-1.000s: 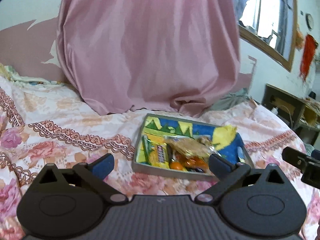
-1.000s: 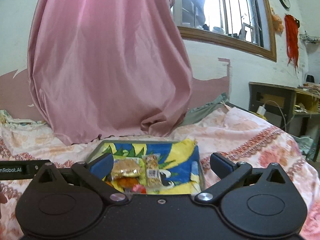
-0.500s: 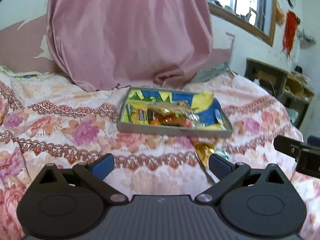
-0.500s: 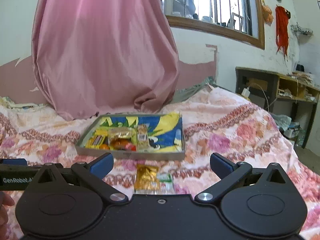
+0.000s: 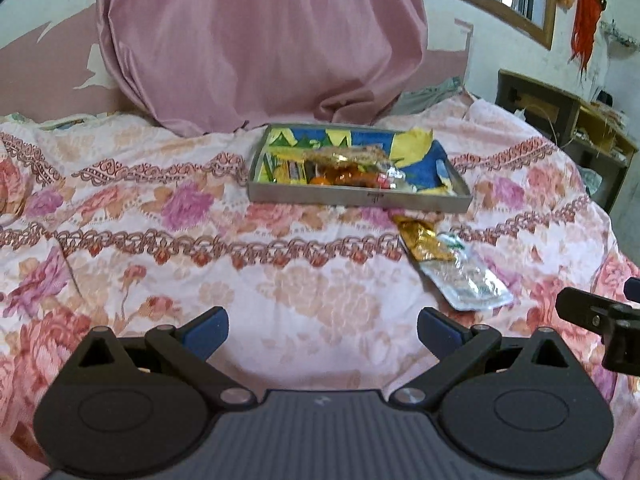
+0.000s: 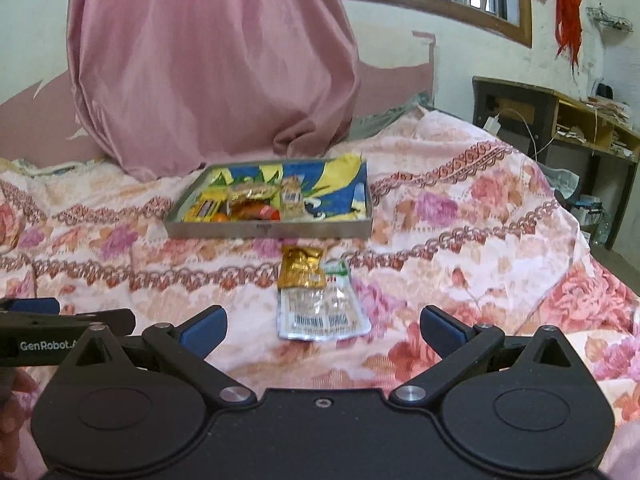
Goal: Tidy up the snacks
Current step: 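Withdraw both open tools up from the tray, then move the left tool to the gold foil packet while the right approaches the white-green bean packet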
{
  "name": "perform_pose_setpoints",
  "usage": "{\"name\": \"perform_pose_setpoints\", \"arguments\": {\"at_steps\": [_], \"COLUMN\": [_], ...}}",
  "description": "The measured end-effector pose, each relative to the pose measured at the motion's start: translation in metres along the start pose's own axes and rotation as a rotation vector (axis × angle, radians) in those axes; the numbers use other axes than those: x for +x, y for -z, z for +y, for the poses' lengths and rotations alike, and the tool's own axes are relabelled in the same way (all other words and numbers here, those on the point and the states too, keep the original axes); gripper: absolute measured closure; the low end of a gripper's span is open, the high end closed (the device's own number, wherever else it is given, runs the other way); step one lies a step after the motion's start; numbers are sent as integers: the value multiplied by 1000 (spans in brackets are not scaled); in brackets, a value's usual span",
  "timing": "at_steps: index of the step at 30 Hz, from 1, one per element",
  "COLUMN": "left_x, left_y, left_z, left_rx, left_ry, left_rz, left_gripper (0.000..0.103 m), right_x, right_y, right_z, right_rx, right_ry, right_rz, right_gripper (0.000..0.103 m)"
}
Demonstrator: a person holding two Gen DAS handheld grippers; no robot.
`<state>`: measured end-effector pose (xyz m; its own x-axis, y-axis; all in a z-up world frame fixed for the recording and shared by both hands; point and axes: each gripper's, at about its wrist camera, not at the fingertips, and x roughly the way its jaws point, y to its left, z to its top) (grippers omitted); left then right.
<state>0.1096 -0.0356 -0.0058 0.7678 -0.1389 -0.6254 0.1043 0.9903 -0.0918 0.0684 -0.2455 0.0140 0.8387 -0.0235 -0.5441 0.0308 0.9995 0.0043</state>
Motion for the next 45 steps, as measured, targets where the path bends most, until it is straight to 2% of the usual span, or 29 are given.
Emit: {"name": "perform_pose_setpoints", "arguments": {"at_steps": [11, 21, 33, 39, 45], "left_x": [6, 16, 24, 30, 40], "left_y": [5, 6, 6, 4, -1], "left_z": [-4, -2, 2, 8, 13], "left_rx": [31, 47, 30, -2, -25], "left_ry": [-6, -66, -85, -110, -111], "left_rz": [62, 116, 150, 161, 165], "left_gripper": [1, 1, 1, 1, 1], "right_x": [11, 25, 33, 38, 54], "right_y": [11, 13, 15, 13, 8], "right_z": [12, 20, 29, 27, 17], "right_rx": [-66, -111, -163, -145, -71], "right_ry": [40, 44, 33, -39, -126], "right_rz": [136, 209, 250, 283, 353], "right_gripper": [1, 1, 1, 1, 1]}}
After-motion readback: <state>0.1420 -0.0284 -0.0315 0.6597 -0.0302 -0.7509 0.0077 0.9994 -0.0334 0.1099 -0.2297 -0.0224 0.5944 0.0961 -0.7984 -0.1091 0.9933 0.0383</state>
